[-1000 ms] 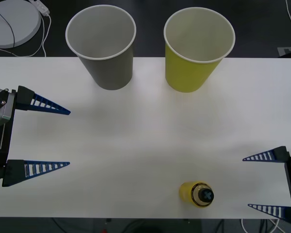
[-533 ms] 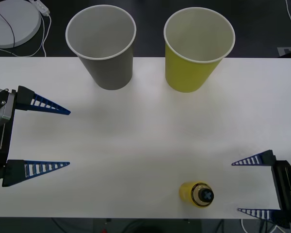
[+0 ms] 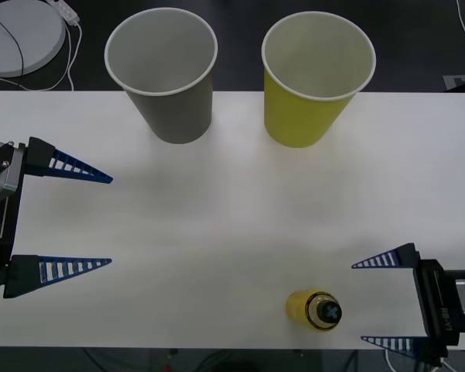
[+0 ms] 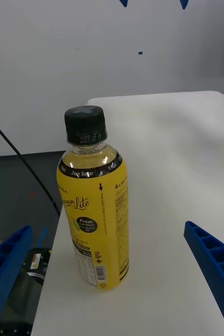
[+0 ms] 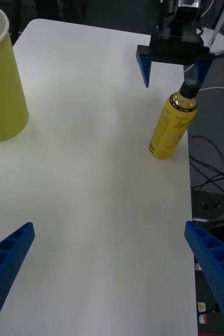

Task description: Put the can into the green bin and the plastic bottle into the gray bin

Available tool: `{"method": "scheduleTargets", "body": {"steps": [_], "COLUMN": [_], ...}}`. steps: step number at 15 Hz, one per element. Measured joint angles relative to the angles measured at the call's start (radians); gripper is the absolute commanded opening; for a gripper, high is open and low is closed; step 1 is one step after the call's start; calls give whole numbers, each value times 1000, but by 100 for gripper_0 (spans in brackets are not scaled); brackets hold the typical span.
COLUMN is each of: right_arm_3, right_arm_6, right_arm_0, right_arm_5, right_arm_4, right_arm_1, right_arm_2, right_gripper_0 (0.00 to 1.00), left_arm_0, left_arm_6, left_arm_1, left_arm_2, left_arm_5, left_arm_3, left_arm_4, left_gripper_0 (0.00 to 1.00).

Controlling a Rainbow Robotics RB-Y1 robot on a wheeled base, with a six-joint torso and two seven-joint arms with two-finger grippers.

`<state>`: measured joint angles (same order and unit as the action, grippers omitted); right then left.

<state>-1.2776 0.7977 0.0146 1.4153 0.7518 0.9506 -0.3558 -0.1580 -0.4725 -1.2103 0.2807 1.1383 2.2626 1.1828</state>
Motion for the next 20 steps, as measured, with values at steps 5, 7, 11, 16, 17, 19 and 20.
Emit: {"method": "scheduleTargets", "body": {"steps": [5,7,11,16,17,19,20], "right_arm_3": [0,0,0,-6,-7,-8,-8], "right_arm_6": [15,23,51,86,93,105,111], "right_arm_0": [-45,-65,-119,-183,-195,-204,-204], "right_arm_5": [-45,-60,-92,-131,-134,-134,-134], "right_arm_4": [-34,-51,-103,-159,-167,-171,-171], "right_arm_1": [-4,-4,-5,-6,-6,-6,-6], "right_arm_2": [-87,-129,-236,-353,-374,-394,-399], "right_gripper_0": [100,100,100,100,100,100,100], "left_arm_0": [0,0,0,0,0,0,0], "left_arm_6": [0,0,0,0,0,0,0], "left_arm_1": [0,0,0,0,0,0,0], "left_arm_2": [0,0,0,0,0,0,0], "left_arm_5": [0,0,0,0,0,0,0], "left_arm_3": [0,0,0,0,0,0,0], "left_arm_4": [0,0,0,0,0,0,0], "left_gripper_0": [100,100,100,100,100,100,100]}}
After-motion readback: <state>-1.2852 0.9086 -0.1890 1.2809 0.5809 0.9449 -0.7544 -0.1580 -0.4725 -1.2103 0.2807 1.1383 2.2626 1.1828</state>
